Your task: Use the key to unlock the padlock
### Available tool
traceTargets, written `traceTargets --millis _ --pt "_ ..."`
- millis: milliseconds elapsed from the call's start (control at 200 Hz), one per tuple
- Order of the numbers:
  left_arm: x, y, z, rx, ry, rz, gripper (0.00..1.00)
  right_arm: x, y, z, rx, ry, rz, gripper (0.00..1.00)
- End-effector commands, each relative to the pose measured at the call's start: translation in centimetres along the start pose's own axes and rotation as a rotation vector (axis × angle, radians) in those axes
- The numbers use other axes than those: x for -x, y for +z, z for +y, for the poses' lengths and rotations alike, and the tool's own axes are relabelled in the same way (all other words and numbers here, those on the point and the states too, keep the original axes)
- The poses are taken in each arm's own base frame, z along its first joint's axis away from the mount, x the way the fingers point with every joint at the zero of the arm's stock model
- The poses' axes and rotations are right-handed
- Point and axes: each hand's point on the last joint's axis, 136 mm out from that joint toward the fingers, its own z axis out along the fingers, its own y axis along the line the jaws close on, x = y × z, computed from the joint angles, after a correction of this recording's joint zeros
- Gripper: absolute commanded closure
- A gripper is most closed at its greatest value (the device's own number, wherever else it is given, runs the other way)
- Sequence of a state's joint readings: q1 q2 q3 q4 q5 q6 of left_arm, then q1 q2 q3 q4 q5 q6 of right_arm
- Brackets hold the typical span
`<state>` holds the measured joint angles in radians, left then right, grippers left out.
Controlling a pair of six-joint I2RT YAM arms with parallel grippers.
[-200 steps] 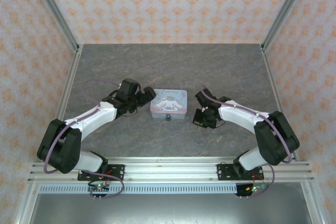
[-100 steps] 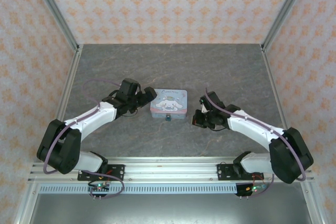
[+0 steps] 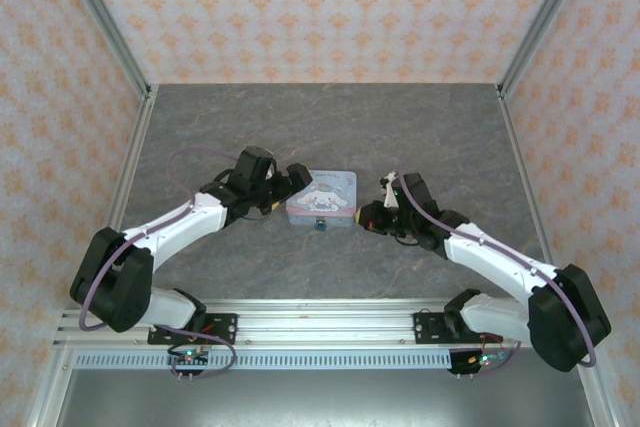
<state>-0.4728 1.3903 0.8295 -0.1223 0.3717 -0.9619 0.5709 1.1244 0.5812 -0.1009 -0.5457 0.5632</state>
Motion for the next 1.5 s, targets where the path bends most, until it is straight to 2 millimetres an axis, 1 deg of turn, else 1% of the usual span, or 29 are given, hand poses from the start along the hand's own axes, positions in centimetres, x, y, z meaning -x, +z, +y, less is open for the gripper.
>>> traceTargets --millis 0,120,370,525,666,836,1001,1141,1151,1166,1326,1496 --pt "0.0 0.0 -3.1 -0.090 -0.047 0.016 0.00 1.6 -0.5 2.3 0.113 0.013 -0.068 1.00" --pt "-0.6 0.2 -4.4 -0.131 -0.099 0.037 0.00 2.9 -0.7 3.3 0.169 0.072 -0.115 1.00" --pt "-0.9 0.3 -6.2 -0.200 -0.268 0.053 0.09 5.5 -1.8 5.9 0.311 0.166 -0.220 1.00" --pt "-0.7 0.4 -7.7 -0.241 -0.367 0.068 0.14 6.7 -2.5 7.1 0.358 0.171 -0.262 1.00" --pt "-0.7 1.1 -9.0 -0.289 -0.454 0.095 0.20 7.2 -2.8 8.0 0.385 0.131 -0.281 1.00" --pt "-0.8 2.1 -10.8 -0.335 -0.520 0.127 0.29 7.5 -2.4 8.2 0.384 0.078 -0.289 1.00" --pt "-1.0 2.8 -11.7 -0.354 -0.560 0.149 0.35 7.8 -1.9 8.1 0.380 0.058 -0.298 1.00" --pt "-1.3 3.2 -12.0 -0.352 -0.568 0.157 0.41 8.1 -2.0 8.3 0.385 0.045 -0.309 1.00" --pt "-1.4 3.2 -12.0 -0.352 -0.568 0.158 0.41 8.0 -1.5 8.0 0.374 0.051 -0.300 1.00" --pt "-1.4 3.2 -12.1 -0.353 -0.569 0.159 0.42 8.0 -1.3 7.9 0.370 0.053 -0.296 1.00" --pt "-1.8 3.4 -12.7 -0.360 -0.568 0.169 0.45 8.2 -0.9 7.8 0.369 0.053 -0.295 1.00" --pt "-2.0 3.5 -12.8 -0.354 -0.568 0.171 0.53 8.3 -0.7 7.6 0.363 0.055 -0.297 1.00"
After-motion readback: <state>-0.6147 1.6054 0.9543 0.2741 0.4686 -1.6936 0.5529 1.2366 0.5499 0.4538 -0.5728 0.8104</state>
